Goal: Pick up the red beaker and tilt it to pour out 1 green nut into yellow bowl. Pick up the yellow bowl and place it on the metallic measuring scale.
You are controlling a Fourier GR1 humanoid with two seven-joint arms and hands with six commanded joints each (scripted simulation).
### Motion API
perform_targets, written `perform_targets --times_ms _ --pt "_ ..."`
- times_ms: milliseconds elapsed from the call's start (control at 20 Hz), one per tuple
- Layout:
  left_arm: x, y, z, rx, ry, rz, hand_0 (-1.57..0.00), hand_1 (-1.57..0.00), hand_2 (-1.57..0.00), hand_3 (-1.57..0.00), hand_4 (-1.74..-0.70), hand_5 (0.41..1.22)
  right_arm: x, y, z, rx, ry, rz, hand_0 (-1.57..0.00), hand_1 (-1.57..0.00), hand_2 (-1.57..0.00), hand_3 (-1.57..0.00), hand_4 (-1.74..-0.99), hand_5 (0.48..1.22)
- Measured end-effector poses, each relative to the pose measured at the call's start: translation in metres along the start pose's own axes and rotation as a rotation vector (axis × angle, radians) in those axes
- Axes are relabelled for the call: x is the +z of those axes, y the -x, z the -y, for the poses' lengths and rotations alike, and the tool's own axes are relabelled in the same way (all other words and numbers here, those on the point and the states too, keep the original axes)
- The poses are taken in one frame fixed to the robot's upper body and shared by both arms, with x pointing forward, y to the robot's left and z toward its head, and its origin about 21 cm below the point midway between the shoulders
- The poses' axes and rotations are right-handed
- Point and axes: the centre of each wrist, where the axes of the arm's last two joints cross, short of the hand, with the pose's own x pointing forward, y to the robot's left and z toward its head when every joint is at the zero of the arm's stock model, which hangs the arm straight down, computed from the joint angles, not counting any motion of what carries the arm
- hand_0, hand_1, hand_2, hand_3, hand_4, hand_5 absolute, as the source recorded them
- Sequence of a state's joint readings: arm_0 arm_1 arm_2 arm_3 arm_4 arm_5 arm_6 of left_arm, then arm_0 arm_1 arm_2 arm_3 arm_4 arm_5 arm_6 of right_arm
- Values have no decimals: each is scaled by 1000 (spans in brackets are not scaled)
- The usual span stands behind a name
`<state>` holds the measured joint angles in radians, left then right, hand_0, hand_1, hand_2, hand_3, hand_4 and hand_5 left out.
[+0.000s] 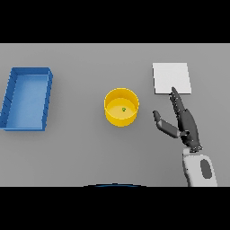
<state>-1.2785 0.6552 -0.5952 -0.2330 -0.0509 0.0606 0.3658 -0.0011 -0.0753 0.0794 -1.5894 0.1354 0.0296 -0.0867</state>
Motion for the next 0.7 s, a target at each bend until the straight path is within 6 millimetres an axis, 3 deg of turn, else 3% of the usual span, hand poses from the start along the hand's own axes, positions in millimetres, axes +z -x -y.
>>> perform_targets --times_ms 250,550,650,700 --pt "1 44 37 141 37 -108 -1571 -1571 -1571 -1521 -1740 1221 -2 0 1 17 -11 9 1 1 1 1 -1304 707" --pt "26 70 55 171 7 -114 -1571 -1571 -1571 -1340 -1738 1221 0 0 1 40 -16 3 1 1 1 1 -1327 724" --pt "36 76 58 197 -3 -134 -1571 -1571 -1571 -1319 -1737 1146 1 1 4 31 -13 3 1 1 1 1 -1335 725" --pt "40 75 60 201 -4 -136 -1571 -1571 -1571 -1369 -1682 1106 -2 0 1 29 -15 3 1 1 1 1 -1336 727"
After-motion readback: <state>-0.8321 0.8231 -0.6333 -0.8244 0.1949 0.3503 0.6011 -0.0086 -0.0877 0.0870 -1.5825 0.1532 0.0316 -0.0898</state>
